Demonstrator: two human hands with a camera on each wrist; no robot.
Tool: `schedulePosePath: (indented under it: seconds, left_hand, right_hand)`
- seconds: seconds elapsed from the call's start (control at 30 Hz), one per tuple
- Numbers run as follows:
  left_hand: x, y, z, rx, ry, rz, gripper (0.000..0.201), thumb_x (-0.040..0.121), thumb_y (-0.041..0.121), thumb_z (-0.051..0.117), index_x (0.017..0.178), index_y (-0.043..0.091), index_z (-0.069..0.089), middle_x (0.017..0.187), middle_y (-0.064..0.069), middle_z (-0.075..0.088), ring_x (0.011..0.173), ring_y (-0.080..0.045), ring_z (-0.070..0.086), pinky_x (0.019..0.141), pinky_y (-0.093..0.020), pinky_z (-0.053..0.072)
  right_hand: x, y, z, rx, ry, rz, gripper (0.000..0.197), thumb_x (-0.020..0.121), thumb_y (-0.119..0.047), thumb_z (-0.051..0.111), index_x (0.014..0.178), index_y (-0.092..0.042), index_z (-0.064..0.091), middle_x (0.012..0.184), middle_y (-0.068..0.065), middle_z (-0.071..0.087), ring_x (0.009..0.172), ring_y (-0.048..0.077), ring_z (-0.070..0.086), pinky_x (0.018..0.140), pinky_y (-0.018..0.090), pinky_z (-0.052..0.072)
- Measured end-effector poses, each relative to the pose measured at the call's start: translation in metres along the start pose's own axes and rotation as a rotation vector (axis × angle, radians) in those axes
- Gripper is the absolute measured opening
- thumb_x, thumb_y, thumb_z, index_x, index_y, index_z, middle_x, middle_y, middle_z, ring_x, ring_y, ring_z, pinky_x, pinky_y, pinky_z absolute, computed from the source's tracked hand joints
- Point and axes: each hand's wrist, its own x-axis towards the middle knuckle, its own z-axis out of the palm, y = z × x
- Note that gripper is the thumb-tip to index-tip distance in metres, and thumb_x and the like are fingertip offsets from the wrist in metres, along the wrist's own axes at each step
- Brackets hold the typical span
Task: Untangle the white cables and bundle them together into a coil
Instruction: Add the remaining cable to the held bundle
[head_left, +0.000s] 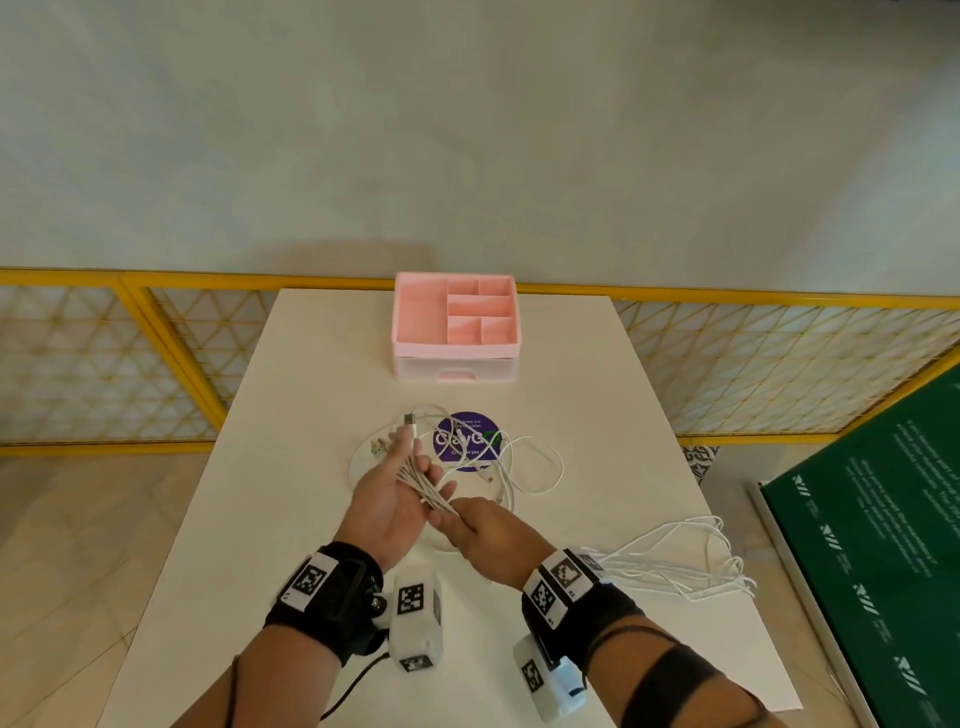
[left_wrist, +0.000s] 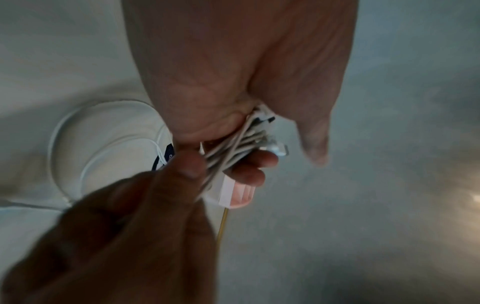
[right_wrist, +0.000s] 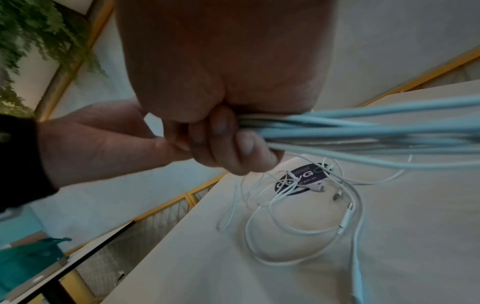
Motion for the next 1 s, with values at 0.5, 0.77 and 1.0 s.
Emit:
schedulePosePath:
  seconds: [0.5, 0.77, 1.0]
  left_hand:
    - [0.009, 0.038, -0.02, -0.037, 0.324, 0.13, 0.049, 0.098, 0.042, 0.059, 0.059, 0.025, 0.034, 0.048, 0.008, 0.02, 0.035, -0.008, 0.017, 0.034, -0.021, 0.016]
    - [0.012, 0.022, -0.014, -0.076, 0.365, 0.068, 0.051, 0.097, 0.04, 0.061, 0.057, 0.026, 0.033, 0.047, 0.008, 0.018, 0.035, -0.008, 0.016, 0.033, -0.021, 0.015]
    - [0.012, 0.016, -0.019, 0.089, 0.331, 0.088, 0.034, 0.094, 0.026, 0.068, 0.068, 0.024, 0.046, 0.05, 0.006, 0.03, 0.038, -0.007, 0.027, 0.037, -0.019, 0.022]
  right_hand:
    - [-0.052, 0.14, -0.062, -0.494, 0.056, 0.451, 0.035, 0.089, -0.059, 0.057, 0.078, -0.026, 0.062, 0.09, -0.002, 0.068, 0.094, 0.023, 0.066, 0.081, 0.032, 0.05]
    - [-0.084, 0.156, -0.126, -0.659, 0.476, 0.598, 0.036, 0.1, -0.052, 0.041, 0.078, -0.024, 0.049, 0.07, -0.004, 0.056, 0.067, 0.023, 0.056, 0.063, 0.03, 0.045]
    - [-0.052, 0.161, -0.099, -0.509, -0.194, 0.691, 0.058, 0.072, -0.057, 0.078, 0.114, -0.027, 0.052, 0.121, -0.003, 0.06, 0.108, 0.02, 0.057, 0.095, 0.035, 0.043]
